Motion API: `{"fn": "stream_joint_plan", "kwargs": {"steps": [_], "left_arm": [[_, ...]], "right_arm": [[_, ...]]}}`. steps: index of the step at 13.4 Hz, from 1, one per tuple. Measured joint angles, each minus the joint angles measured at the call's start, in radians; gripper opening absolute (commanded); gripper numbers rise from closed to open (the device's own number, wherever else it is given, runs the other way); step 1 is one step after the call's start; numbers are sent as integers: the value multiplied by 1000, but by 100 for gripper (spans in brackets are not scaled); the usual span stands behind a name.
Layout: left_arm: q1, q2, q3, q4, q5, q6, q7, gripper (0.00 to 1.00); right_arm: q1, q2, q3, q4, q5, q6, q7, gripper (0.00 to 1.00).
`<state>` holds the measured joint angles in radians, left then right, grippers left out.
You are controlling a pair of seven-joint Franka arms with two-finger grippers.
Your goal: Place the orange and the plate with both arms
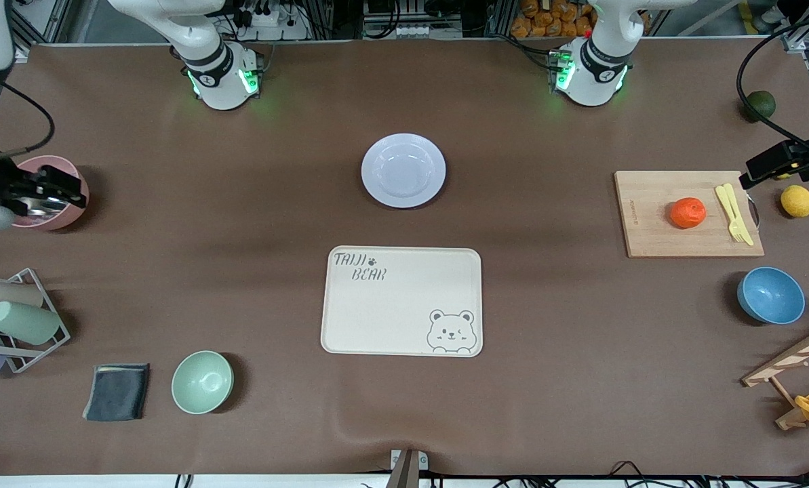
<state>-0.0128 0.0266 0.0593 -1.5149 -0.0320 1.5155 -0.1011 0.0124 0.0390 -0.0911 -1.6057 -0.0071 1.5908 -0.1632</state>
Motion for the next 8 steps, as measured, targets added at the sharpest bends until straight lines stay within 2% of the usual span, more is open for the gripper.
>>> {"fn": "stream_joint_plan", "kwargs": {"steps": [8], "left_arm": [[6, 12, 2, 6, 46, -19, 60, 100]], "right_arm": [[-58, -59, 52, -5, 9, -73, 213, 100]]}}
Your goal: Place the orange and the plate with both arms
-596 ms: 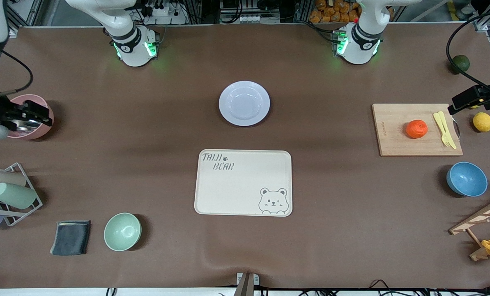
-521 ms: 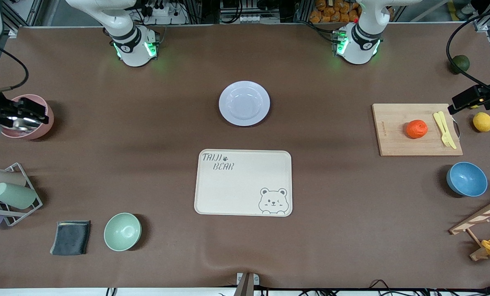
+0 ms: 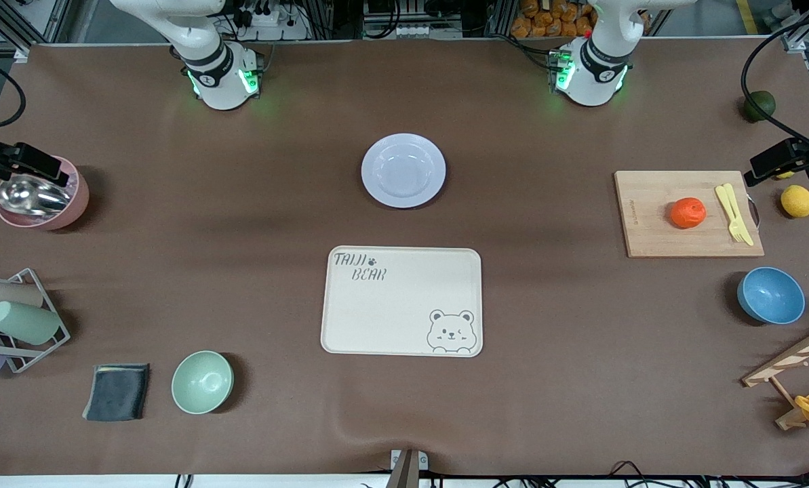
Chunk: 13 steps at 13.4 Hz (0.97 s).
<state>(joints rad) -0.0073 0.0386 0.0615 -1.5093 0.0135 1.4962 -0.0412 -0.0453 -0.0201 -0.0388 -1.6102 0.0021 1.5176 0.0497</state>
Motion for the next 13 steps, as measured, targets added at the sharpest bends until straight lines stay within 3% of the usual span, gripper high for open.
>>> {"fn": "stream_joint_plan", "kwargs": {"steps": [5, 7, 11, 13], "left_arm": [[30, 21, 3, -109, 11, 59, 40, 100], [48, 14, 4, -230, 12, 177, 45, 100], [54, -53, 3, -566, 61, 506, 64, 100], [61, -83, 3, -690, 72, 600, 64, 100]], "right_arm": [[-1, -1, 3, -8, 4, 1, 4, 100], [-1, 1, 5, -12, 25, 2, 4, 100], [-1, 9, 7, -50, 71, 3, 4, 100], [-1, 8, 12, -55, 73, 7, 3, 100]]}}
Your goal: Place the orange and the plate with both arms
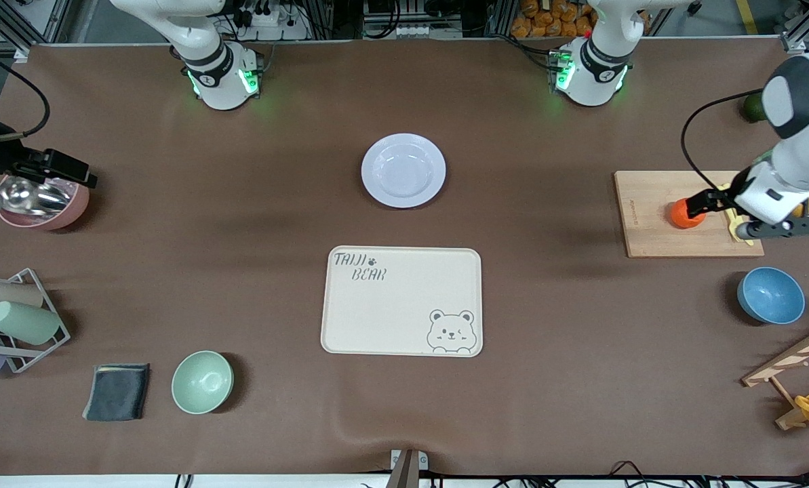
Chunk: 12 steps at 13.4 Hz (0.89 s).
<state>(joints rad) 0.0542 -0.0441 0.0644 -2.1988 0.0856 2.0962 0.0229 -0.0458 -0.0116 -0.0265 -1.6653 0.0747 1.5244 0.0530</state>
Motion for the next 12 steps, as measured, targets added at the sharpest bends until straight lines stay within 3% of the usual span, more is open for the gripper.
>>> {"fn": "stream_joint_plan", "kwargs": {"steps": [4, 12], "left_arm": [[30, 17, -1, -154, 11, 153, 2, 100], [109, 140, -1, -168, 36, 235, 17, 100]], "right_arm": [[0, -3, 5, 0, 0, 4, -2, 100], [84, 29, 17, -81, 34, 101, -2, 100]]}}
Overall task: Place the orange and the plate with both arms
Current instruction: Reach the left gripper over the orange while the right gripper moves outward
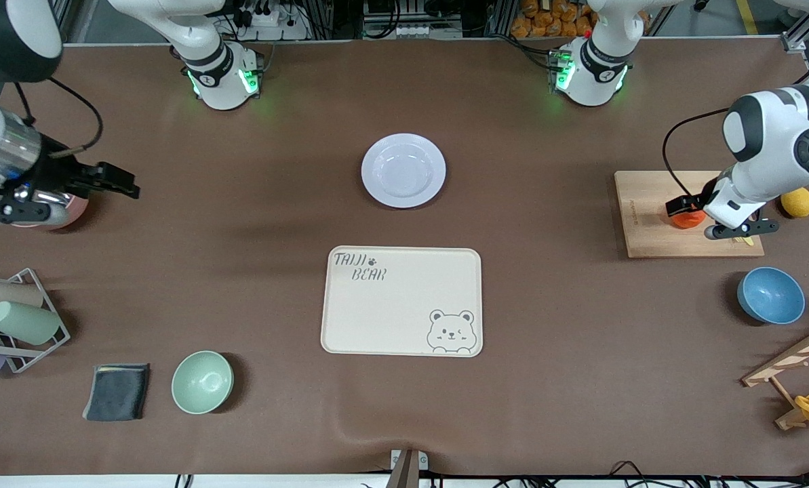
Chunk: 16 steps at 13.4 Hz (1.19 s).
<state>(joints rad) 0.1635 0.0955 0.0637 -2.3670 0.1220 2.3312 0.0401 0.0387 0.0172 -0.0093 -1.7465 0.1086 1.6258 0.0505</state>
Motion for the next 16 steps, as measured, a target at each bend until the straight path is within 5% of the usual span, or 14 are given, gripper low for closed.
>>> {"fn": "stream_joint_plan", "kwargs": {"steps": [7, 16], "left_arm": [[27, 72, 0, -1, 0, 75, 0, 100], [58, 123, 0, 0, 28, 140, 5, 100]], "right_arm": [[3, 85, -6, -4, 162, 24, 1, 100], [38, 85, 0, 2, 212, 23, 2, 100]]}}
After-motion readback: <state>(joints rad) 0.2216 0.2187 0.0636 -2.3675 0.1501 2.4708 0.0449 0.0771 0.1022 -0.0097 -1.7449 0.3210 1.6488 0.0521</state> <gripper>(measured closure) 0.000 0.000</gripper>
